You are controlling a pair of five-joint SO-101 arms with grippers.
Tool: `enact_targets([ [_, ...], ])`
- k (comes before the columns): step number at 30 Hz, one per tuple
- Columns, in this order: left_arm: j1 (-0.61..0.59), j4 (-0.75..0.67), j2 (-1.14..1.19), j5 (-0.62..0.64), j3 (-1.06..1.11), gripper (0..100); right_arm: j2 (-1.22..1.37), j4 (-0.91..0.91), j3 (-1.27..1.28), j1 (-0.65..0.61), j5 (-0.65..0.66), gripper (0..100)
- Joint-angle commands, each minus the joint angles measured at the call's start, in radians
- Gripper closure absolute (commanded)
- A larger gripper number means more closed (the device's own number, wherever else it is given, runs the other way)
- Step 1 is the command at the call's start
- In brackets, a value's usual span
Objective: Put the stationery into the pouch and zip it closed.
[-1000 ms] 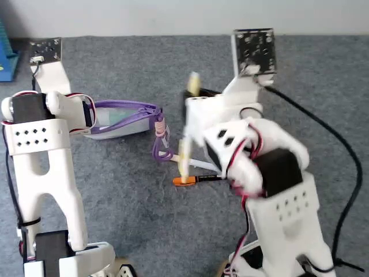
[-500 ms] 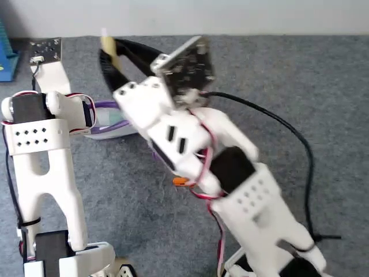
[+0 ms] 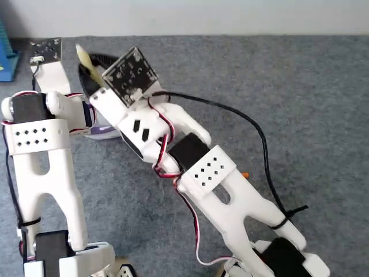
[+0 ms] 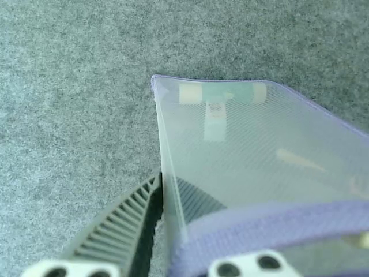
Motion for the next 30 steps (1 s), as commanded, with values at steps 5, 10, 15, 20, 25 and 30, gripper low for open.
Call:
enact_targets([
  [5, -0.002, 0.026, 0.002, 0.011, -0.002, 99, -0.213, 0.197, 0.094, 0.016, 0.035, 79.4],
  [10, 0.0, 0.026, 0.003, 0.011, -0.002, 99, -0.291, 0.271, 0.091, 0.021, 0.037, 82.3],
  [15, 0.002, 0.026, 0.003, 0.011, -0.002, 99, -0.355, 0.335, 0.095, 0.14, 0.017, 95.8],
  [20, 0.002, 0.026, 0.003, 0.011, -0.002, 99, -0.372, 0.513, 0.092, 0.305, -0.187, 98.3],
  [25, 0.003, 0.026, 0.005, 0.011, -0.002, 99, -0.374, 0.585, 0.089, 0.266, -0.264, 98.4],
  [30, 0.0, 0.026, 0.005, 0.011, -0.002, 99, -0.341, 0.584, 0.1, 0.128, -0.273, 98.4],
])
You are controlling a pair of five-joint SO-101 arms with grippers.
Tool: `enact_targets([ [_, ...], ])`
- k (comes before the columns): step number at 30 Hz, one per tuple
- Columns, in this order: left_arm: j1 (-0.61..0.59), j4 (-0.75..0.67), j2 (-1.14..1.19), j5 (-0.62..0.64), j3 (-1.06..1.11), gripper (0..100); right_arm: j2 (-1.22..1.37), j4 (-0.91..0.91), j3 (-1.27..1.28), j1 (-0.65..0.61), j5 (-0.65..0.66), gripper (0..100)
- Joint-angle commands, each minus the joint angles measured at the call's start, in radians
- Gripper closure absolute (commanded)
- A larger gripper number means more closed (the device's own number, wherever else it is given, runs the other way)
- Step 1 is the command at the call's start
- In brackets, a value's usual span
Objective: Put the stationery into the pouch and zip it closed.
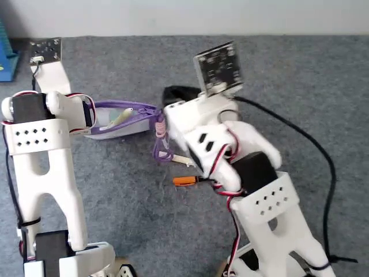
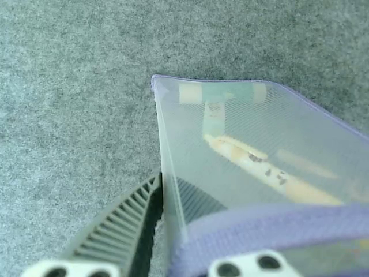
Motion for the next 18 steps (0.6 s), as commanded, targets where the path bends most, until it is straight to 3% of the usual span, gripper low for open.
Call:
enact_targets([
  [1, -0.002, 0.026, 0.005, 0.009, -0.002, 99, 0.018, -0.008, -0.005, -0.088, -0.015, 98.3],
  [11, -0.002, 0.026, 0.003, 0.009, -0.002, 99, 0.32, -0.153, -0.017, -0.15, -0.014, 98.3],
  [18, -0.003, 0.026, 0.003, 0.009, -0.002, 99, 0.147, 0.061, -0.118, -0.094, -0.015, 98.3],
])
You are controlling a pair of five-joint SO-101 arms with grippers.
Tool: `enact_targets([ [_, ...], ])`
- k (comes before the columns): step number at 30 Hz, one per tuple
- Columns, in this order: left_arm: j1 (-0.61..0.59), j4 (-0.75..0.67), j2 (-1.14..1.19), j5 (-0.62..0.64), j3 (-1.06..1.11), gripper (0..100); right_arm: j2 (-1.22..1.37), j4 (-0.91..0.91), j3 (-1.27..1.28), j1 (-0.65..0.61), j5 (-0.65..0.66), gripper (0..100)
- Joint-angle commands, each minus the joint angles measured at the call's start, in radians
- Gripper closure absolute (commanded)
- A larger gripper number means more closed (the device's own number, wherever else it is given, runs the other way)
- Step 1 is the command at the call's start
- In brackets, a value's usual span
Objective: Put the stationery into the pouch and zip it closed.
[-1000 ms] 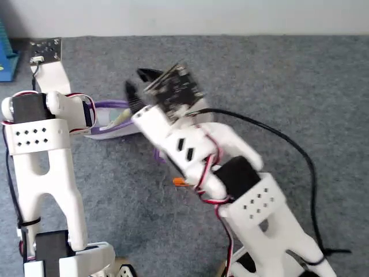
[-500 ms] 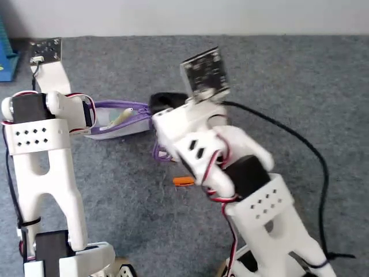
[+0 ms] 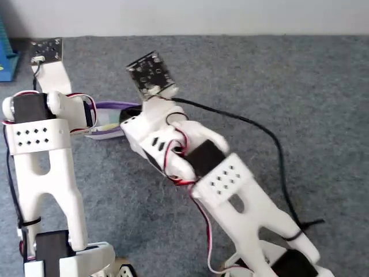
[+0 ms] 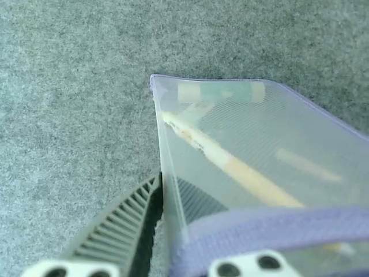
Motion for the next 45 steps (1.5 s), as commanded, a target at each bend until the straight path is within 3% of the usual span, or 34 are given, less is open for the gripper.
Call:
enact_targets([
  [1, -0.005, 0.026, 0.003, 0.009, -0.002, 99, -0.11, 0.145, -0.064, 0.076, -0.009, 98.3],
  [8, -0.005, 0.026, 0.002, 0.009, -0.002, 99, -0.125, 0.417, -0.063, 0.331, -0.118, 98.0],
  [15, -0.003, 0.026, 0.002, 0.009, -0.002, 99, 0.12, 0.611, -0.064, 0.389, -0.115, 97.6],
  [22, -0.005, 0.026, -0.003, 0.009, -0.002, 99, 0.38, 0.711, -0.069, 0.383, -0.057, 75.7],
  [27, -0.005, 0.026, -0.003, 0.009, -0.002, 99, 0.467, 0.707, -0.069, 0.398, -0.066, 78.0],
  [34, -0.003, 0.026, 0.0, 0.009, -0.002, 99, 0.544, 0.705, -0.069, 0.476, -0.204, 80.0],
  [45, 0.002, 0.026, 0.005, 0.009, -0.002, 99, 0.664, 0.507, -0.077, 0.478, -0.33, 80.0],
])
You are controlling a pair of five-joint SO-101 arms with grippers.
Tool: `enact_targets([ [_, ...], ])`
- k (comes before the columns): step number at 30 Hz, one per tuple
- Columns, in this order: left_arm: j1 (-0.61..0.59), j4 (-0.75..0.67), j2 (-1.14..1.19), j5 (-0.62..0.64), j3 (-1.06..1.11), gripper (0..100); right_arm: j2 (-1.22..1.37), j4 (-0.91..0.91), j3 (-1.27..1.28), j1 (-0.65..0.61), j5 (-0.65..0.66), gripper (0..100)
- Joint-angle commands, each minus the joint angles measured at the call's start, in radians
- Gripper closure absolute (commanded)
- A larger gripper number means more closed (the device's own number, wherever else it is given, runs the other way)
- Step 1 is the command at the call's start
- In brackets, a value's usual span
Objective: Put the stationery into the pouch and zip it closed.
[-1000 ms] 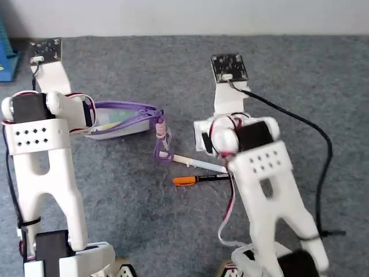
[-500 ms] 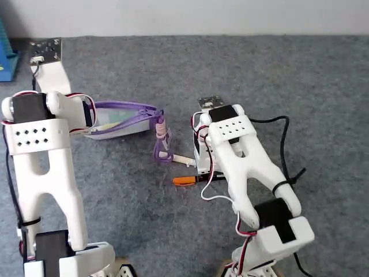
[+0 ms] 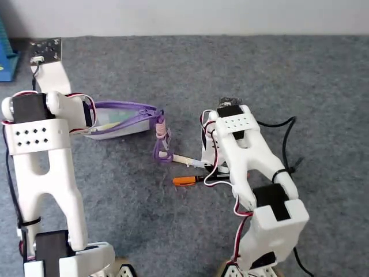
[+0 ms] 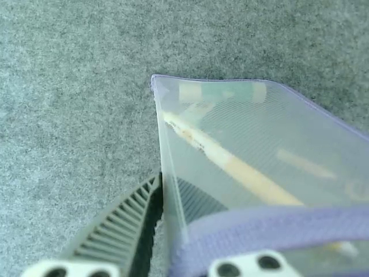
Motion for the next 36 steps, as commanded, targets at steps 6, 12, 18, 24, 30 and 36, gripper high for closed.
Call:
enact_targets([
  [6, -0.002, 0.026, 0.005, 0.009, -0.002, 99, 0.116, -0.064, -0.046, 0.053, -0.046, 80.0],
  [12, -0.002, 0.026, 0.003, 0.009, -0.002, 99, 0.133, -0.059, -0.046, 0.182, -0.038, 80.0],
  [18, 0.002, 0.026, 0.003, 0.009, -0.002, 99, 0.131, -0.01, -0.044, 0.228, -0.014, 80.1],
  [24, 0.003, 0.026, 0.003, 0.009, -0.002, 99, 0.133, -0.056, -0.044, 0.206, -0.017, 87.9],
  [30, 0.0, 0.026, 0.002, 0.009, -0.002, 99, 0.091, -0.024, -0.055, 0.206, -0.015, 97.6],
  [36, -0.002, 0.026, 0.0, 0.009, -0.002, 99, -0.162, 0.051, -0.057, 0.199, 0.02, 99.1],
])
